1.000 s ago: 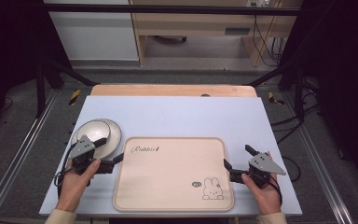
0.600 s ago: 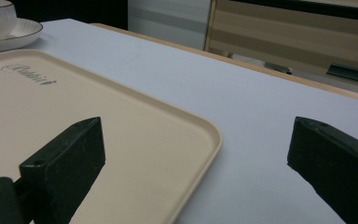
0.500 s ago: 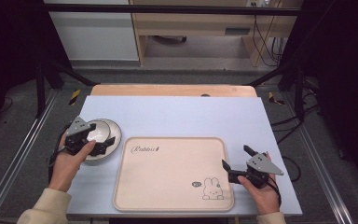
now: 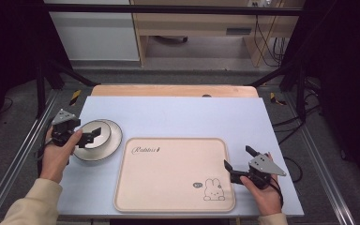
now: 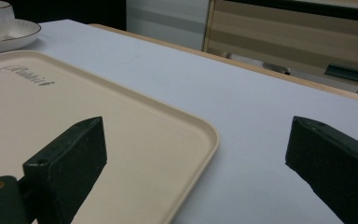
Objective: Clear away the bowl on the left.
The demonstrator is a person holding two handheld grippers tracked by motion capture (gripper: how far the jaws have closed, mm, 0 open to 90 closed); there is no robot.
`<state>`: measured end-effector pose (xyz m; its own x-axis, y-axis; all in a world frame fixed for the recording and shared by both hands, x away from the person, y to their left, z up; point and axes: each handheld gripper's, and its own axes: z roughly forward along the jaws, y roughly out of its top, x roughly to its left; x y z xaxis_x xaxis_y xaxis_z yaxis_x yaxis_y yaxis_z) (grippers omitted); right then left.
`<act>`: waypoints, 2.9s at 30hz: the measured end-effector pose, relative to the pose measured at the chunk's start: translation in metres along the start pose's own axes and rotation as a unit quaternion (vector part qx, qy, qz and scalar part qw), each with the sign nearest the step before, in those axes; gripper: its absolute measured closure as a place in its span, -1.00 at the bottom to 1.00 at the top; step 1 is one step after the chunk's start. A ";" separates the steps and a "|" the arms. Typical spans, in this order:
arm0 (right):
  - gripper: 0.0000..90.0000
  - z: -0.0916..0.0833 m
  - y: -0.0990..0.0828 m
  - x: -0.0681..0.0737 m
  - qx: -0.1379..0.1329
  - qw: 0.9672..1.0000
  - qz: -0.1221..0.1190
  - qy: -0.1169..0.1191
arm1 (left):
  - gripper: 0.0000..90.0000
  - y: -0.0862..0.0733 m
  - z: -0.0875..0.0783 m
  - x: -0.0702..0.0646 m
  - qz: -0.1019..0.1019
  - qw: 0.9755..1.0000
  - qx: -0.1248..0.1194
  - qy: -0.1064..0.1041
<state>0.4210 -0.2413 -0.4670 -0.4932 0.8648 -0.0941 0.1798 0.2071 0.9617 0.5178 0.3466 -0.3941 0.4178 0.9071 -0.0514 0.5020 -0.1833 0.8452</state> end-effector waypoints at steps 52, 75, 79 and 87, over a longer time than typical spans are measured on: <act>-0.91 0.004 -0.001 0.005 0.011 1.000 0.006 0.015 | 0.08 -0.020 0.017 0.037 -0.125 0.985 0.101 0.070; -0.91 0.005 -0.001 0.005 0.013 1.000 0.008 0.019 | 0.43 -0.023 0.031 0.038 -0.130 0.978 0.148 0.073; -0.91 0.005 -0.002 0.006 0.014 1.000 0.007 0.021 | 0.50 -0.024 0.033 0.039 -0.131 0.977 0.150 0.072; -0.91 0.005 -0.002 0.006 0.013 1.000 0.008 0.020 | 0.77 -0.025 0.033 0.042 -0.146 0.976 0.152 0.055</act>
<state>0.4223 -0.2345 -0.4702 -0.5233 0.8495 -0.0680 0.2104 0.2062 0.9556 0.5481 0.3771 -0.4353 0.1484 0.9696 -0.1947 0.7955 -0.0001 0.6060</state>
